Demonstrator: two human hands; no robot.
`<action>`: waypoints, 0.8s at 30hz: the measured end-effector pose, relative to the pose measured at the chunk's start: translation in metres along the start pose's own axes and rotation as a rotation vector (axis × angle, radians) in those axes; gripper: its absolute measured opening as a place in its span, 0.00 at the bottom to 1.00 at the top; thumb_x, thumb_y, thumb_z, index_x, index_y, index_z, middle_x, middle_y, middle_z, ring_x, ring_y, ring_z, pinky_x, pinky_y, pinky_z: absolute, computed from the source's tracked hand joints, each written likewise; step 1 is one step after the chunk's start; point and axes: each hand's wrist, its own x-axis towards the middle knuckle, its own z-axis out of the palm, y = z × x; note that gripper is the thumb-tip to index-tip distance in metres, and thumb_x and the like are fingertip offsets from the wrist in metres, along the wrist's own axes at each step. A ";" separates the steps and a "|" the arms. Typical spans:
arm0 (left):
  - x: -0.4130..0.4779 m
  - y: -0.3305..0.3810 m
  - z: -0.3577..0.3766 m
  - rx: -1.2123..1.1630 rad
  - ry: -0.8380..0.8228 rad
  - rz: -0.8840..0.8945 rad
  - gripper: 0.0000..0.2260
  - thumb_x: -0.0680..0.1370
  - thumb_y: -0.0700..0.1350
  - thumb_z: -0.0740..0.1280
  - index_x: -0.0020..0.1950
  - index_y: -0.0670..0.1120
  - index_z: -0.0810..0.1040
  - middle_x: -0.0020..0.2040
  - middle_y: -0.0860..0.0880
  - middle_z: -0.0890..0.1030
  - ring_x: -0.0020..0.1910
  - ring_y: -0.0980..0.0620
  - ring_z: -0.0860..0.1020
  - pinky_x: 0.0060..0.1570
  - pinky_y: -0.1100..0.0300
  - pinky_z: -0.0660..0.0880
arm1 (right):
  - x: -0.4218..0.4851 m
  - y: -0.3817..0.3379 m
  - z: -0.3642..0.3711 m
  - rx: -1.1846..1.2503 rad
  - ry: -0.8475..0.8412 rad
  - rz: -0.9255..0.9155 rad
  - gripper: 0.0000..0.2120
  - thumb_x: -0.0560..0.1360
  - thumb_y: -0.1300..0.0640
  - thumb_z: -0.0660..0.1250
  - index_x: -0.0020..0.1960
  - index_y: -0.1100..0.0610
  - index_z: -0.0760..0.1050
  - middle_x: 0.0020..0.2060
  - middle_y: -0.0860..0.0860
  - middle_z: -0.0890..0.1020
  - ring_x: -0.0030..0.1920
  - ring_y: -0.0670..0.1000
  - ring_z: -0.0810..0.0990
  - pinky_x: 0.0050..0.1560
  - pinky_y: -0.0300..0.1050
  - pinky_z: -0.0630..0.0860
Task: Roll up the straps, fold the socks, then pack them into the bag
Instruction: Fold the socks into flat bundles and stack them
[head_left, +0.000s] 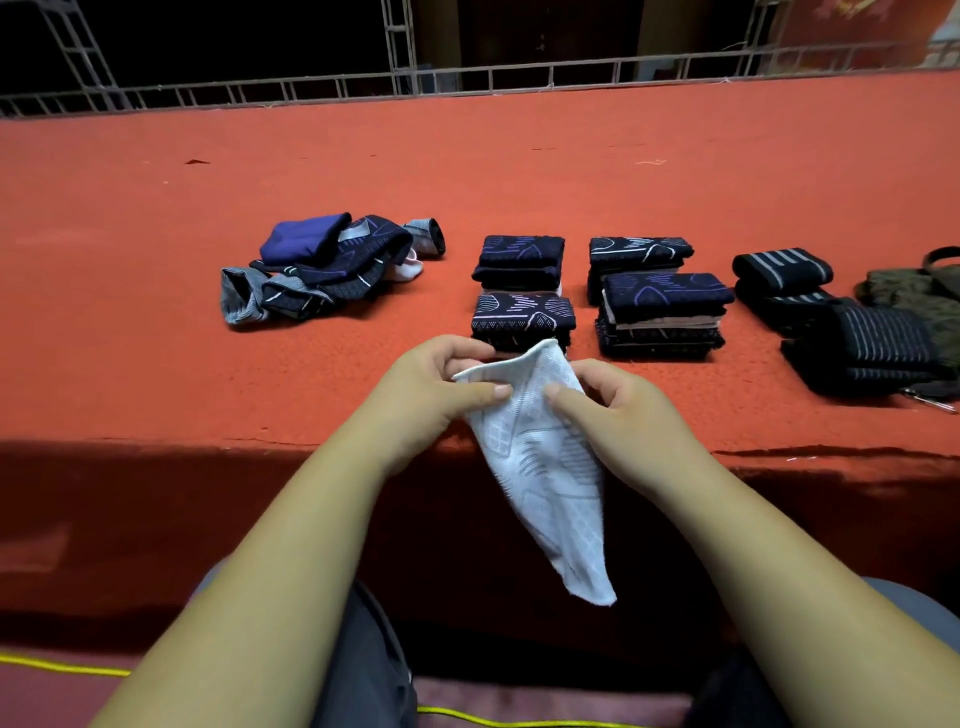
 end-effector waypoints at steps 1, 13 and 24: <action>0.002 -0.001 0.001 -0.038 0.006 0.004 0.21 0.74 0.32 0.78 0.64 0.40 0.79 0.48 0.47 0.88 0.47 0.53 0.84 0.47 0.60 0.80 | 0.001 0.001 0.000 0.020 -0.001 0.008 0.05 0.82 0.51 0.71 0.54 0.48 0.86 0.48 0.44 0.88 0.51 0.43 0.86 0.55 0.46 0.80; 0.002 -0.004 0.008 -0.199 -0.219 -0.141 0.17 0.79 0.37 0.73 0.69 0.40 0.81 0.67 0.37 0.83 0.68 0.36 0.80 0.71 0.37 0.75 | 0.001 -0.003 -0.018 0.333 -0.009 0.103 0.08 0.82 0.56 0.72 0.57 0.59 0.85 0.53 0.61 0.88 0.47 0.50 0.85 0.51 0.47 0.79; -0.002 0.004 0.020 -0.165 -0.102 -0.020 0.16 0.71 0.34 0.79 0.56 0.40 0.81 0.50 0.36 0.85 0.48 0.42 0.84 0.47 0.54 0.82 | 0.001 -0.003 -0.024 0.229 0.021 -0.029 0.14 0.75 0.69 0.72 0.55 0.55 0.86 0.50 0.52 0.89 0.51 0.46 0.85 0.55 0.41 0.80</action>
